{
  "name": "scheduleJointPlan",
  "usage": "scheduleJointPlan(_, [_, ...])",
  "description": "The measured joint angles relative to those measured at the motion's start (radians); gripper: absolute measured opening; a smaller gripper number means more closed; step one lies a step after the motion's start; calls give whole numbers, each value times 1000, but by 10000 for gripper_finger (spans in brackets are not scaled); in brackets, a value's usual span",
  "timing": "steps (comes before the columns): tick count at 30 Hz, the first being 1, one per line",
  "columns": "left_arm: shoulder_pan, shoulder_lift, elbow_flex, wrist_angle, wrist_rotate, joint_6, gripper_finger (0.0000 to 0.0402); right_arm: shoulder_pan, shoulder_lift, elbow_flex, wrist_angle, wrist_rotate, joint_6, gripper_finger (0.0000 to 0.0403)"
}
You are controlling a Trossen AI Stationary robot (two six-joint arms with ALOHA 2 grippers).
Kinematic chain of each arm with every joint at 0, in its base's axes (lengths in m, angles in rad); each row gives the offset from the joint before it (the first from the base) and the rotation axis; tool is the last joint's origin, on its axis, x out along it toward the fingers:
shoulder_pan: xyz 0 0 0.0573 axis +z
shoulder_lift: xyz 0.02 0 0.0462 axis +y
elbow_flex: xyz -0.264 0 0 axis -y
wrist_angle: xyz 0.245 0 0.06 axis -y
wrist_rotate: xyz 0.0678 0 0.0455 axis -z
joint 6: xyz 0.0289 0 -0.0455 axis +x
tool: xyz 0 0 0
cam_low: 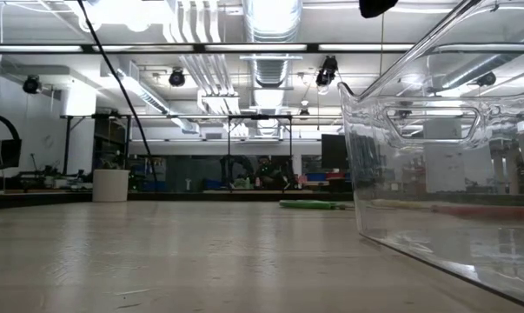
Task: Pick & Place Paint Supplies
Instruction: Put the gold paintbrush into the right transparent bin
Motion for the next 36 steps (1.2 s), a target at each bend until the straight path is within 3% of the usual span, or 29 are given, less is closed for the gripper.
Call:
scheduleJointPlan(18, [7,0,-1,0,19,-4,27,-8,61,3,104,22,-27,146])
scheduleJointPlan(36, [7,0,-5,-9,20,-5,26,-46,247,154,139,20,-33,146])
